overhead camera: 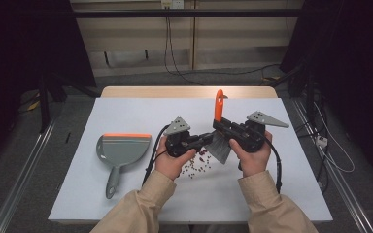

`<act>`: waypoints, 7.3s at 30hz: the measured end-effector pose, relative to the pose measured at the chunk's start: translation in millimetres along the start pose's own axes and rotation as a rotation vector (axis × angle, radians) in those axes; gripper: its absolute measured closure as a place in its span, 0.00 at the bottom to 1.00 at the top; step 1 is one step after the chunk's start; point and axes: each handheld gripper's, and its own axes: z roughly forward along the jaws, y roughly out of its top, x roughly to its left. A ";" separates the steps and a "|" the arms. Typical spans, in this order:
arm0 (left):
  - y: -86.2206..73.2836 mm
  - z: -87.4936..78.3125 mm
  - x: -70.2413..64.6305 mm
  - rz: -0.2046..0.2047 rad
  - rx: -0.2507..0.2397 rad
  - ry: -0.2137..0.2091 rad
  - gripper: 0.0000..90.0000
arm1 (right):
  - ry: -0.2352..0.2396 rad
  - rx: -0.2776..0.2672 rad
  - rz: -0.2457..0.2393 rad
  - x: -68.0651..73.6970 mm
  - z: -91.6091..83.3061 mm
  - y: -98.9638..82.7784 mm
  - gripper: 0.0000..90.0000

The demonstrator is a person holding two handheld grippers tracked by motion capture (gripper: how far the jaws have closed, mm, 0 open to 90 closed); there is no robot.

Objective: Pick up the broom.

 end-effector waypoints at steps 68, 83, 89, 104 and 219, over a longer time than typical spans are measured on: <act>10.4 -53.2 25.9 0.058 0.023 0.001 0.26 | 0.375 0.225 -0.069 -46.1 -13.6 -17.2 0.78; 5.5 -80.6 38.6 0.111 0.039 0.101 0.14 | 0.117 0.268 -0.141 -51.6 -21.1 -8.2 0.78; 3.4 -91.9 44.6 0.121 0.038 0.145 0.13 | 0.010 0.289 -0.161 -56.9 -22.1 -6.6 0.78; -13.0 -121.4 65.1 0.101 0.039 0.209 0.10 | -0.172 0.359 -0.200 -59.2 -12.6 -9.0 0.78; -55.0 -168.3 93.2 0.074 0.045 0.289 0.08 | -0.242 0.426 -0.285 10.8 90.6 -59.5 0.79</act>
